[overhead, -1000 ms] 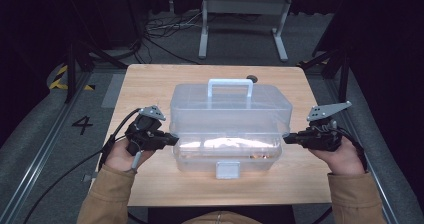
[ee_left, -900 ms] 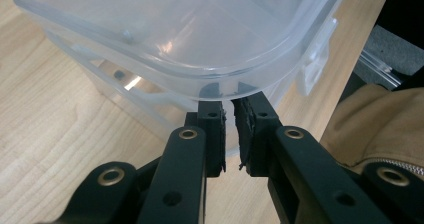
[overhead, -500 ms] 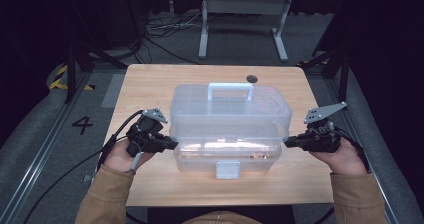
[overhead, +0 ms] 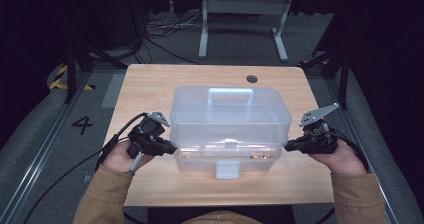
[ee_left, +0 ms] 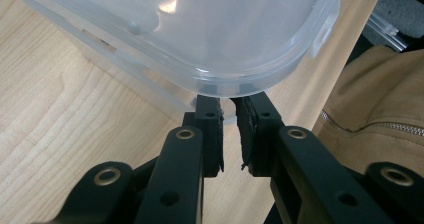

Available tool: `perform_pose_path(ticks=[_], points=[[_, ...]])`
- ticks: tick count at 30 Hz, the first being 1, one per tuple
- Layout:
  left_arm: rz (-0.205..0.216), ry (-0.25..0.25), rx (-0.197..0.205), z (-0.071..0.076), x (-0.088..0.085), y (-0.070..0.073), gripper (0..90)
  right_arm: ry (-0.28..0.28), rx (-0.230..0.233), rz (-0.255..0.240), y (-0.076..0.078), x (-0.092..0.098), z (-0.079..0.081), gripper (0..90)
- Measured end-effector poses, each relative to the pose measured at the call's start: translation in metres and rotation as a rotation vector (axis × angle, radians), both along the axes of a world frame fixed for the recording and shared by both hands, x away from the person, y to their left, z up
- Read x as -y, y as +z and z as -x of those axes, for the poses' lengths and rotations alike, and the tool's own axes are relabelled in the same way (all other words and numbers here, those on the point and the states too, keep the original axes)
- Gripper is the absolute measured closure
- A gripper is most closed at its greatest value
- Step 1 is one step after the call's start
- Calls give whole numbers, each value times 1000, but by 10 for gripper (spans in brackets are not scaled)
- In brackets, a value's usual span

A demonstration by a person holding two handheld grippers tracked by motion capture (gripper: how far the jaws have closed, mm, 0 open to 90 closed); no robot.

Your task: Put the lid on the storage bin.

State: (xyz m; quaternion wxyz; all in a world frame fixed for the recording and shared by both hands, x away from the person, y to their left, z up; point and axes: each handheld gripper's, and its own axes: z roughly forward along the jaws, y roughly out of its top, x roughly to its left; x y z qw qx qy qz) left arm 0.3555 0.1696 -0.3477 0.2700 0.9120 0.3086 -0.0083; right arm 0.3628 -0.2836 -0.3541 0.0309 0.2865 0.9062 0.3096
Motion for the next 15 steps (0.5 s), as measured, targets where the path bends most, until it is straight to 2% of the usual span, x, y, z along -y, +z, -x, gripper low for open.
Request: perform_pose_path(ticks=[15], points=[[-51,-17,-34,-2,4,-8,801,19,-32,53,-7,-4,-1,890]])
